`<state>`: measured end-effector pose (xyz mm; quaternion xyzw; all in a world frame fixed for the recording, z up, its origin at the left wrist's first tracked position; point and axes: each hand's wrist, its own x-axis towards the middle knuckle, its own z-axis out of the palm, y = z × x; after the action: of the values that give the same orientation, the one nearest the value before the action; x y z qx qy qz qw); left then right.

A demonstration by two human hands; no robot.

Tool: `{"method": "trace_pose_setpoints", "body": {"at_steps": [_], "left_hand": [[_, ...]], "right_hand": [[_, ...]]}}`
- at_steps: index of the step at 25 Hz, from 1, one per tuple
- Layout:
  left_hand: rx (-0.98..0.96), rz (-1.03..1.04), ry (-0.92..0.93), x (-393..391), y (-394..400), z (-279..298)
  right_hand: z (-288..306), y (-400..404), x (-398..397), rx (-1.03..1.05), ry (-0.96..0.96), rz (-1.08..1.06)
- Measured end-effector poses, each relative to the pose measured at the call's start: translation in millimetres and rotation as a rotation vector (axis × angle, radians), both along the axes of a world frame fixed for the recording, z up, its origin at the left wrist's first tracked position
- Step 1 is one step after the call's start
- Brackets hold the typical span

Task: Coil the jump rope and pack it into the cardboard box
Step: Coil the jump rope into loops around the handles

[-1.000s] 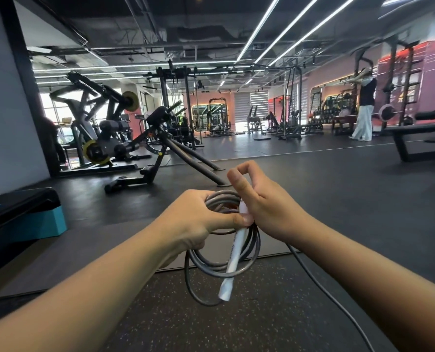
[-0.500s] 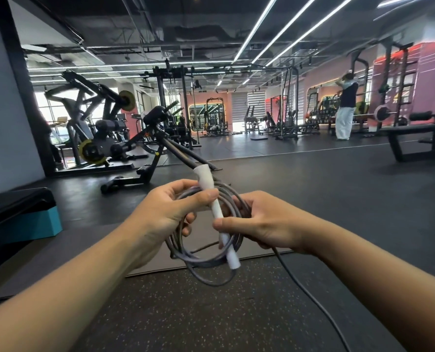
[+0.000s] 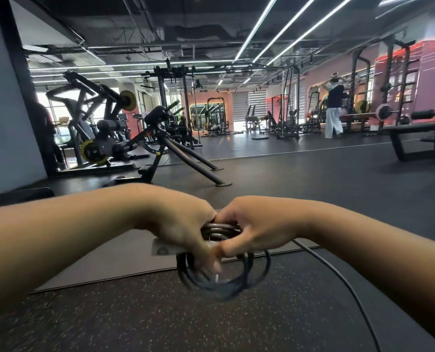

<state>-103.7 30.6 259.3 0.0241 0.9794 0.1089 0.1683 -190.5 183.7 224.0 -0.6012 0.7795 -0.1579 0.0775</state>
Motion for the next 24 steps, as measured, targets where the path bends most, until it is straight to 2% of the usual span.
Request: {"method": "trace_pose_setpoints", "body": {"at_steps": [2, 5, 7, 10, 12, 16, 20, 23, 24], "left_hand": [[0.087, 0.004, 0.006, 6, -12, -11], [0.093, 0.022, 0.035, 25, -36, -14], [0.165, 0.053, 0.067, 39, -54, -12], [0.441, 0.136, 0.138, 54, -74, -10], [0.603, 0.177, 0.275, 53, -74, -16], [0.985, 0.296, 0.621, 29, -54, -31], [1.448, 0.366, 0.866, 7, -28, -25], [1.629, 0.500, 0.998, -14, 1, -22], [1.682, 0.555, 1.035, -20, 10, -21]], "right_hand": [[6, 13, -7, -0.032, -0.043, -0.059], [15, 39, -29, -0.084, -0.145, -0.193], [18, 54, -48, -0.139, -0.159, -0.258], [16, 67, -65, -0.329, -0.277, -0.395], [12, 62, -68, -0.467, -0.377, -0.415], [0, 28, -67, -0.694, -0.684, -0.335], [-27, -3, -50, -0.781, -0.908, -0.304], [-41, -30, -15, -0.848, -1.189, -0.193], [-42, -39, -4, -0.852, -1.213, -0.144]]}}
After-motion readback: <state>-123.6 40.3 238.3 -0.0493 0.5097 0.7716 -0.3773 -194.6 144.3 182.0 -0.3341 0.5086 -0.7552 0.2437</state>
